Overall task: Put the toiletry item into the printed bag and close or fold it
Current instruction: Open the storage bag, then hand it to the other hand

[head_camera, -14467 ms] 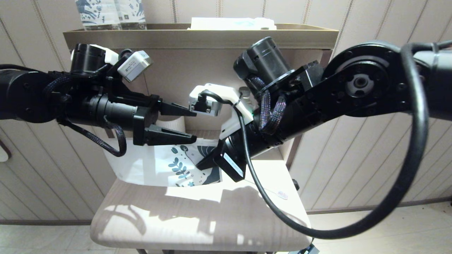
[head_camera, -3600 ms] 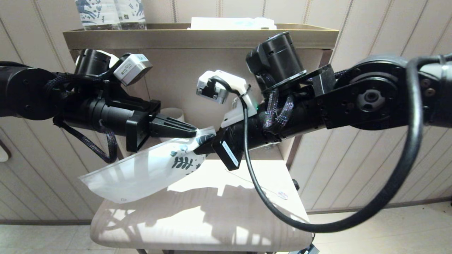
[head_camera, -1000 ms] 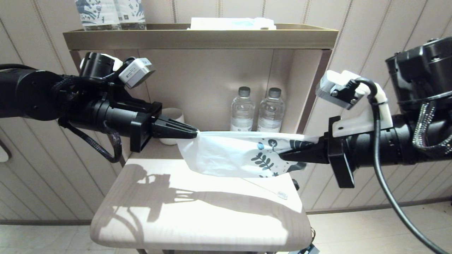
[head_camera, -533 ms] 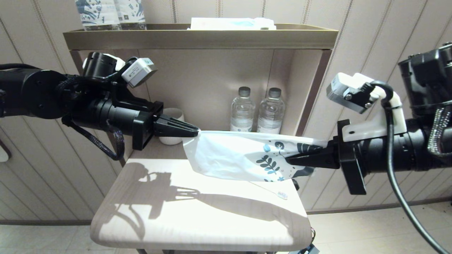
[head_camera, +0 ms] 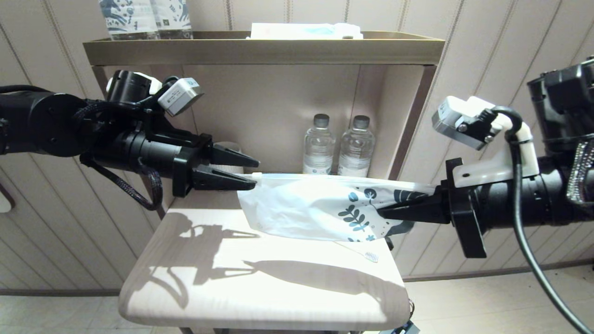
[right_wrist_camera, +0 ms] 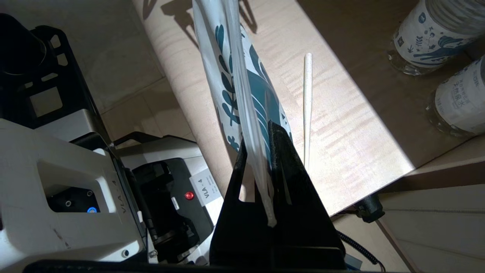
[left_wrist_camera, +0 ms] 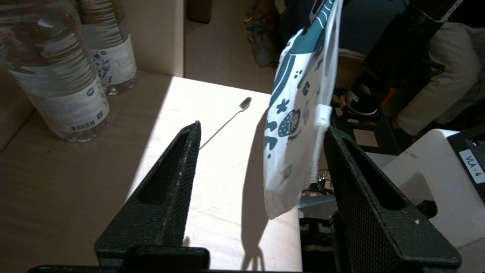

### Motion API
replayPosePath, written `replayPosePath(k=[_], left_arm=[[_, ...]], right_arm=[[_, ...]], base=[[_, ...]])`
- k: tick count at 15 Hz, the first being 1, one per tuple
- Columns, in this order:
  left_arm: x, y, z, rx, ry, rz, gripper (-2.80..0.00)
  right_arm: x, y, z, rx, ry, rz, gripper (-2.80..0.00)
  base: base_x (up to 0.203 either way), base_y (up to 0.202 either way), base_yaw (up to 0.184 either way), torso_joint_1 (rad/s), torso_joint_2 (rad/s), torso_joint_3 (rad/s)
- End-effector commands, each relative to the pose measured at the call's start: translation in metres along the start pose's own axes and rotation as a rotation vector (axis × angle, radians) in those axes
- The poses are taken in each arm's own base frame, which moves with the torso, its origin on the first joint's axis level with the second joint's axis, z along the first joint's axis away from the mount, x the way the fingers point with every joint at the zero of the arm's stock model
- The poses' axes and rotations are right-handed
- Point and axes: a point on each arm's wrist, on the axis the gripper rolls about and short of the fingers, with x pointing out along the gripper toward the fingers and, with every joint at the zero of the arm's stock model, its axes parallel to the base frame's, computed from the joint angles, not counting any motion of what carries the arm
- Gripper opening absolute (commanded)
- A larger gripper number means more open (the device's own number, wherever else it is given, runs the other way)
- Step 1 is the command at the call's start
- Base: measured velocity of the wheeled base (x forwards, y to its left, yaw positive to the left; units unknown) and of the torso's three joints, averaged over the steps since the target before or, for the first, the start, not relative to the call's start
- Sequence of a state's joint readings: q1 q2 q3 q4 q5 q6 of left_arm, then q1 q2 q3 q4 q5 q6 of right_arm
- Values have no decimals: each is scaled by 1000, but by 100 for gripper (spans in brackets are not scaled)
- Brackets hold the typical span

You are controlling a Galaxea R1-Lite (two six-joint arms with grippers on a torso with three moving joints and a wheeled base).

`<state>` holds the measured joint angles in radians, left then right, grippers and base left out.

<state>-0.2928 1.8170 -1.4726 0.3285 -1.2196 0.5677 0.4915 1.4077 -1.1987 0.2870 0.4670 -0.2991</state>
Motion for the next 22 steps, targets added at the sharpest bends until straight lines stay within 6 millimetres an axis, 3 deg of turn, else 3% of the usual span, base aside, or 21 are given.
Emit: replayPosePath(k=[1, 8, 22], left_arm=[[-1, 2, -2, -3, -3, -2, 0], [-1, 5, -10, -32, 0, -9, 0], [0, -2, -26, 80, 0, -2, 0]], right_arm=[[-1, 0, 0, -1, -3, 6, -280], [-5, 1, 0, -1, -15, 13, -280], [14, -4, 0, 5, -40, 51, -280]], base=[[0, 0, 0, 0, 0, 0], [0, 0, 0, 0, 0, 0], [0, 0, 0, 0, 0, 0]])
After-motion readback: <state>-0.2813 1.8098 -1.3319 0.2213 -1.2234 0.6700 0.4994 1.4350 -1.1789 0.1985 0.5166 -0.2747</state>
